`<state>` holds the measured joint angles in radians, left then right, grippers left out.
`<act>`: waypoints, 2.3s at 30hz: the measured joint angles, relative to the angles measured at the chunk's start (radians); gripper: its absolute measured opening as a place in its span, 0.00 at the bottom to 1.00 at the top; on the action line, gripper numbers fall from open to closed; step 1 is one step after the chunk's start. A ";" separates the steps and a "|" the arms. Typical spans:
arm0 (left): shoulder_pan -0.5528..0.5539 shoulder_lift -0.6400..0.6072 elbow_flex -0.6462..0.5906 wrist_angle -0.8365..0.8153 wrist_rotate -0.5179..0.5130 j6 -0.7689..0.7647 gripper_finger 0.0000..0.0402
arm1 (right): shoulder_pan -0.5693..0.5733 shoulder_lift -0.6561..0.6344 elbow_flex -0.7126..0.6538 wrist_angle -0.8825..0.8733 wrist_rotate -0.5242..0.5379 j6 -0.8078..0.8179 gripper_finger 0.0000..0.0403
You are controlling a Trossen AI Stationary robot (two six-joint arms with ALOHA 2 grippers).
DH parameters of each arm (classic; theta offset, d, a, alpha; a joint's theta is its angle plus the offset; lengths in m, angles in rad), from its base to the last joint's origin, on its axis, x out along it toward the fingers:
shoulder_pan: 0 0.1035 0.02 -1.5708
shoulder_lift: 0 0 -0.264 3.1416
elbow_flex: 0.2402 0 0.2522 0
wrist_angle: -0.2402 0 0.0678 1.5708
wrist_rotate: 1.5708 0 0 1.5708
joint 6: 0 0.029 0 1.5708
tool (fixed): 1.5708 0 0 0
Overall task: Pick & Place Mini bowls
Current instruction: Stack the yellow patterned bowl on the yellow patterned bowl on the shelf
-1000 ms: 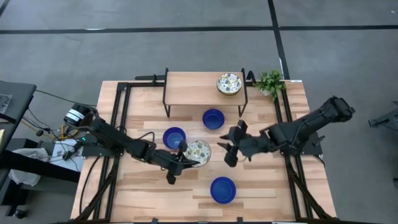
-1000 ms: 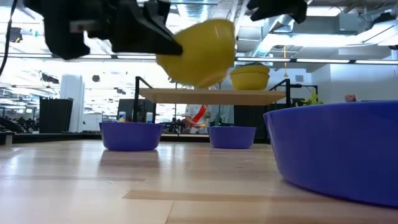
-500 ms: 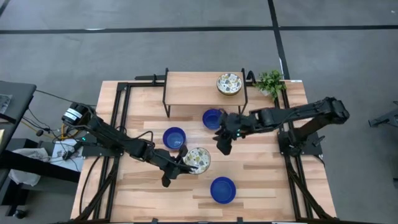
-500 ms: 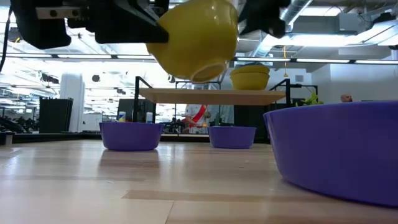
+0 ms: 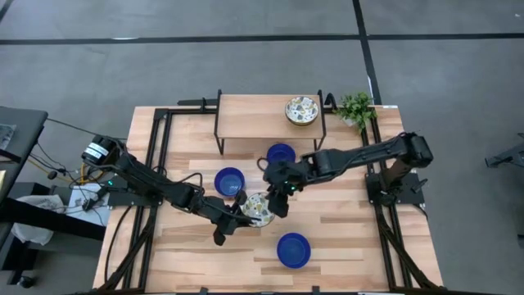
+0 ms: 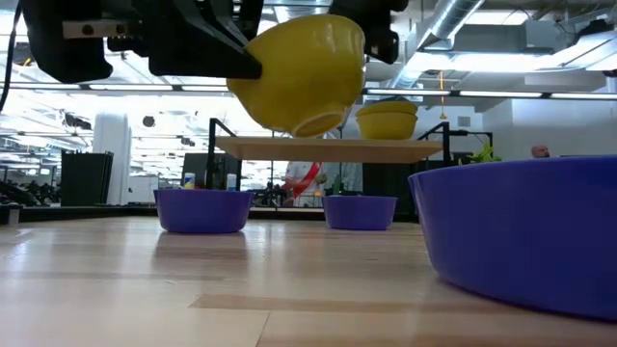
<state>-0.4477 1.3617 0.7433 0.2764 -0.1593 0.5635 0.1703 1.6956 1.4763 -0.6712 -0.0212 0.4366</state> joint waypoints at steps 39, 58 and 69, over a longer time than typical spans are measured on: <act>-0.039 0.004 -0.004 0.021 -0.219 0.005 0.03 | 0.017 0.041 0.035 -0.130 0.028 0.100 0.29; 0.025 0.004 -0.004 0.090 -0.212 0.084 0.03 | -0.056 0.042 0.034 -0.144 0.028 0.125 0.22; 0.025 0.003 0.032 0.111 -0.183 0.119 0.06 | -0.064 0.043 0.033 -0.153 0.027 0.164 0.05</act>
<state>-0.4222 1.3651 0.7753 0.3869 -0.3425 0.6827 0.1066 1.7391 1.5097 -0.8240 0.0058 0.6009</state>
